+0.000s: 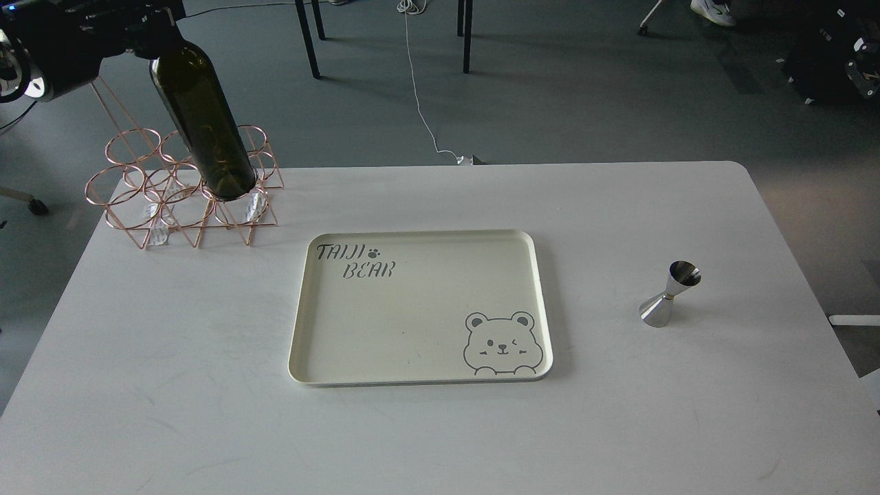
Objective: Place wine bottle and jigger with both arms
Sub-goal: 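Carry the bottle over the copper wine rack and tilt it in, then lower the bottle into the rack slot and release the left gripper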
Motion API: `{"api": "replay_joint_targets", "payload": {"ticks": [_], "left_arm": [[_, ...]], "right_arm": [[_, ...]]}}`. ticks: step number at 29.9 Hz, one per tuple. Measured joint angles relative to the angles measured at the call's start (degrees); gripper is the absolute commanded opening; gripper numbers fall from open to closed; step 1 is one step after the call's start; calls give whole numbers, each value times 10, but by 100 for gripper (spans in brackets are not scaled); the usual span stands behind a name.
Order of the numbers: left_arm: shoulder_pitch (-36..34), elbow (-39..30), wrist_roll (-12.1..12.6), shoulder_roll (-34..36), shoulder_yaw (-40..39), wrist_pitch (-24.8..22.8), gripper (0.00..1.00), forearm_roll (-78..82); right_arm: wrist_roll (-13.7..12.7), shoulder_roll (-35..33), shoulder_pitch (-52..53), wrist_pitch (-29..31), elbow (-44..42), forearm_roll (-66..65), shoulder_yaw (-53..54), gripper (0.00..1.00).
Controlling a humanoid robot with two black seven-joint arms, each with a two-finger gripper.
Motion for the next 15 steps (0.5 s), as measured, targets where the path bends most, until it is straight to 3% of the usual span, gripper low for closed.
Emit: {"api": "replay_joint_targets", "payload": {"ticks": [15], "left_arm": [[3, 22, -5, -19, 59, 33, 23, -5]], "right_arm": [[0, 0, 0, 0, 0, 1, 0, 100]]}}
